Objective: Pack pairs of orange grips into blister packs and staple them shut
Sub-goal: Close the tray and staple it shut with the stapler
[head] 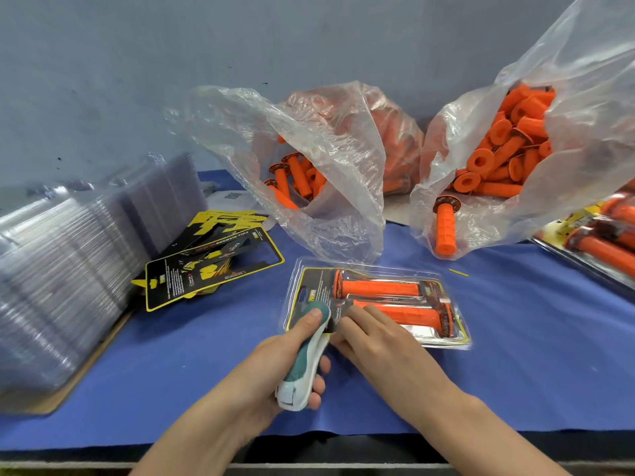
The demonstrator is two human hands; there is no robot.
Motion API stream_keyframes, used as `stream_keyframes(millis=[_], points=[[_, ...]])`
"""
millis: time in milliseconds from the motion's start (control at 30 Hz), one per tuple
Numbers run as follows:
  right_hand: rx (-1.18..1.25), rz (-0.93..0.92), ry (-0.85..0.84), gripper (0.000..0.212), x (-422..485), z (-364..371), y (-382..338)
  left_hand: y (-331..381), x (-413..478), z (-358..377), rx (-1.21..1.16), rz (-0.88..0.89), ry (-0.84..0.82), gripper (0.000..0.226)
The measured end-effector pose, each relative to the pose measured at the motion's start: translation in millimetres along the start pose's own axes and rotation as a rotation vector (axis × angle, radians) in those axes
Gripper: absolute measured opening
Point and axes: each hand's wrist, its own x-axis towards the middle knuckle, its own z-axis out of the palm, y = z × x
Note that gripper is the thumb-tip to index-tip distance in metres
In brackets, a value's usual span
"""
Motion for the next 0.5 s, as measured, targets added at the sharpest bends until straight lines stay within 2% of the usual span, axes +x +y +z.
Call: stream_keyframes(millis=[33,67,133,167,300,500], points=[[-0.02,0.004,0.007,0.007,0.0,0.7,-0.1,-0.8,0.3,0.7,-0.006,0.006,0.009,0.054],[-0.052,0.031,0.013,0.012,0.9,1.3,-0.2,-1.5,0.5,1.9,-0.012,0.011,0.014,0.054],[-0.12,0.045,0.01,0.04,2.4,2.9,-0.1,-3.5,-0.1,4.3,-0.024,0.014,0.017,0.051],[-0.15,0.03,0.014,0.045,3.3,4.0,-0.5,-4.1,-0.2,5.6,-0.035,0.01,0.016,0.049],[-0.15,0.005,0.033,0.034,8.5,7.7,-2.7,-4.6,0.7,8.1,-0.061,-0.004,0.006,0.046],[-0.038,0.033,-0.05,0.036,9.1,5.4,1.9,-7.4,4.5,11.3,-0.064,-0.015,0.04,0.045]])
